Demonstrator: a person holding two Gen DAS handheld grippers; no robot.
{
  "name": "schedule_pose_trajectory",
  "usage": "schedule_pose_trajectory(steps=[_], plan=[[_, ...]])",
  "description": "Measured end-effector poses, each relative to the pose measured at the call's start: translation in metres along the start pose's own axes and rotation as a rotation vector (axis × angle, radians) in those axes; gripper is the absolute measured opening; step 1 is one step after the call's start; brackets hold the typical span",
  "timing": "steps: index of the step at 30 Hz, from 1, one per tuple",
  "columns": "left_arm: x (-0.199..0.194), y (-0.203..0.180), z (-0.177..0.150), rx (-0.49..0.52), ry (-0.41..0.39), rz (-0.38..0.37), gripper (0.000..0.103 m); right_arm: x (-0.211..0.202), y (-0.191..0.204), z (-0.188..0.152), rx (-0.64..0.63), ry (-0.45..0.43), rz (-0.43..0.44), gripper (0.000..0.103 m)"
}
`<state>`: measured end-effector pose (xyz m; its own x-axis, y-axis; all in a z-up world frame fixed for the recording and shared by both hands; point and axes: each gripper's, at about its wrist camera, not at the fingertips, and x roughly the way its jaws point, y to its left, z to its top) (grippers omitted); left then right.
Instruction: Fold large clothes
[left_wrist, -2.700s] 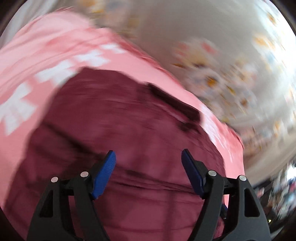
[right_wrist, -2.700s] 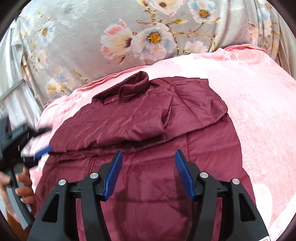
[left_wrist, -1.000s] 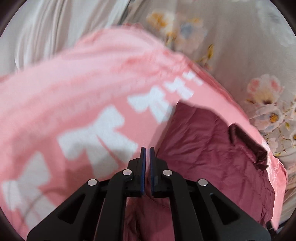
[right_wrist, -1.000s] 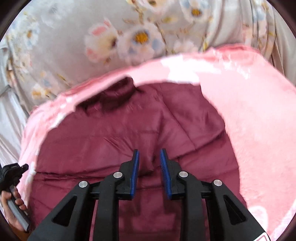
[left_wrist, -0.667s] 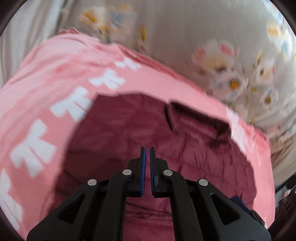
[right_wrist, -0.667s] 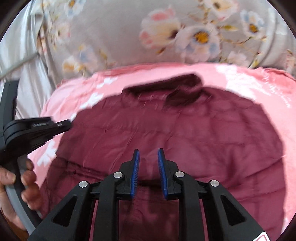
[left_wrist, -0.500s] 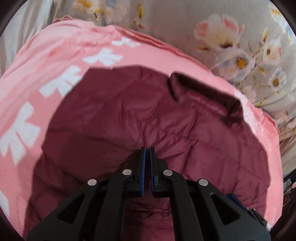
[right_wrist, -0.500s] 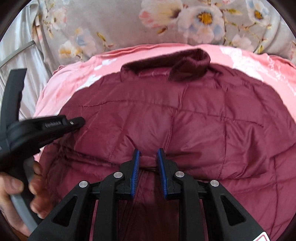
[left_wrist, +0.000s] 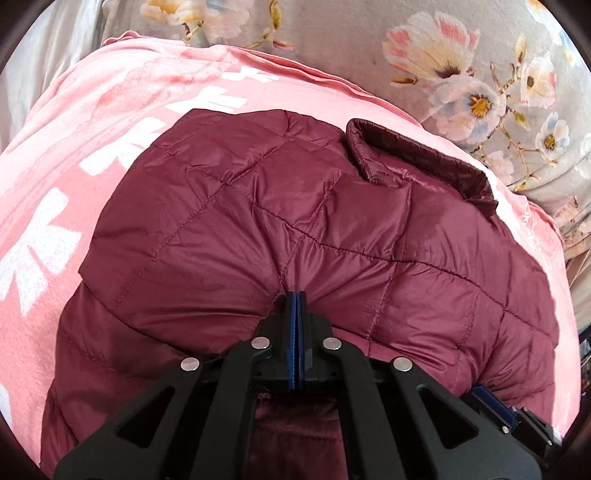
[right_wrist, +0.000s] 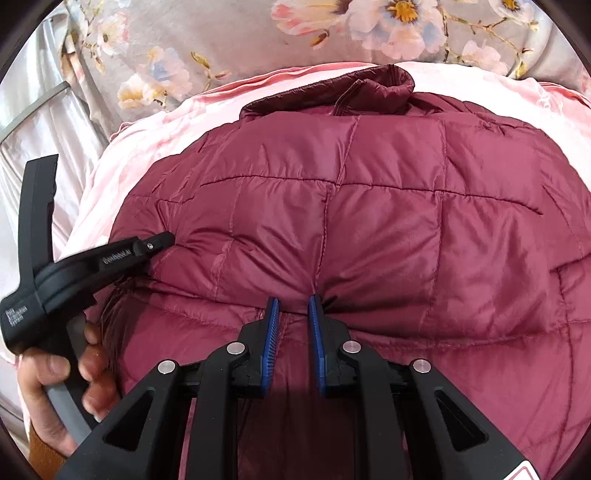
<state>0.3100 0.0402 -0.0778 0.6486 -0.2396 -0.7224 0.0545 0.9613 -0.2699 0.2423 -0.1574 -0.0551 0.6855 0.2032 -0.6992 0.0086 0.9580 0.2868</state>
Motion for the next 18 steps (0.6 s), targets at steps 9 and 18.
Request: schedule_pose_trajectory(steps=[9,18], plan=[[-0.010,-0.017,0.077,-0.047,-0.057,-0.040,0.005,-0.011,-0.019,0.053,-0.005,-0.104,-0.156,0.014],[0.052,-0.010,0.061,-0.080,0.059,-0.001,0.004,0.013,-0.031,0.040,-0.021,-0.033,-0.171,0.016]])
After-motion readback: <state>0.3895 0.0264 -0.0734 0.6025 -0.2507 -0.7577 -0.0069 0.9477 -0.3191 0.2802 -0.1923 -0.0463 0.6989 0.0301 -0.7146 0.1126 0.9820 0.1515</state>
